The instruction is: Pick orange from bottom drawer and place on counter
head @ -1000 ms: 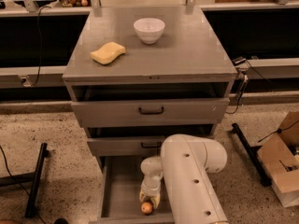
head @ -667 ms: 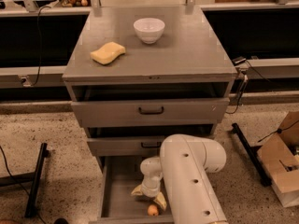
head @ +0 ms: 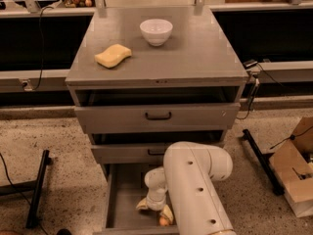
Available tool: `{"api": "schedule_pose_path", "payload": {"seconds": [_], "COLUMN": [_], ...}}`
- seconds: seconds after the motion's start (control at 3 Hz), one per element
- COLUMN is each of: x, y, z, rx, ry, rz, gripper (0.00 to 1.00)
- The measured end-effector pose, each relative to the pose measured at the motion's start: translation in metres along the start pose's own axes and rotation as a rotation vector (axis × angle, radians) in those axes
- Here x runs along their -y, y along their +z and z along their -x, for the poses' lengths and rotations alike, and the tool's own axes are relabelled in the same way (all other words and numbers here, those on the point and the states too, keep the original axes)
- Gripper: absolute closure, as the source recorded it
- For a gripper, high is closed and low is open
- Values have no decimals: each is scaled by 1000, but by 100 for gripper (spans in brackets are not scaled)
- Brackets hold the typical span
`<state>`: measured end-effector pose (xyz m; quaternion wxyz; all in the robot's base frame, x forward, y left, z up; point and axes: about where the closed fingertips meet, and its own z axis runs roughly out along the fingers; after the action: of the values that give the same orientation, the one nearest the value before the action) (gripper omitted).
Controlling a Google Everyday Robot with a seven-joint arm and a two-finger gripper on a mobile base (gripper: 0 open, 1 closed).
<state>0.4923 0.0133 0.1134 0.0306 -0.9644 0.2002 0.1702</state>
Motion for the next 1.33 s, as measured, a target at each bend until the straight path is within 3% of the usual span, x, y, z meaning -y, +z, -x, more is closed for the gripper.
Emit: {"api": "schedule_pose_path", "payload": {"seconds": [1.0,1.33], "x": [-7,-2], "y": [4,-16], "z": [6,11], "rx": [3,-1], "ry": [-32,-59], "rz": [-3,-37], "gripper": [64,89]}}
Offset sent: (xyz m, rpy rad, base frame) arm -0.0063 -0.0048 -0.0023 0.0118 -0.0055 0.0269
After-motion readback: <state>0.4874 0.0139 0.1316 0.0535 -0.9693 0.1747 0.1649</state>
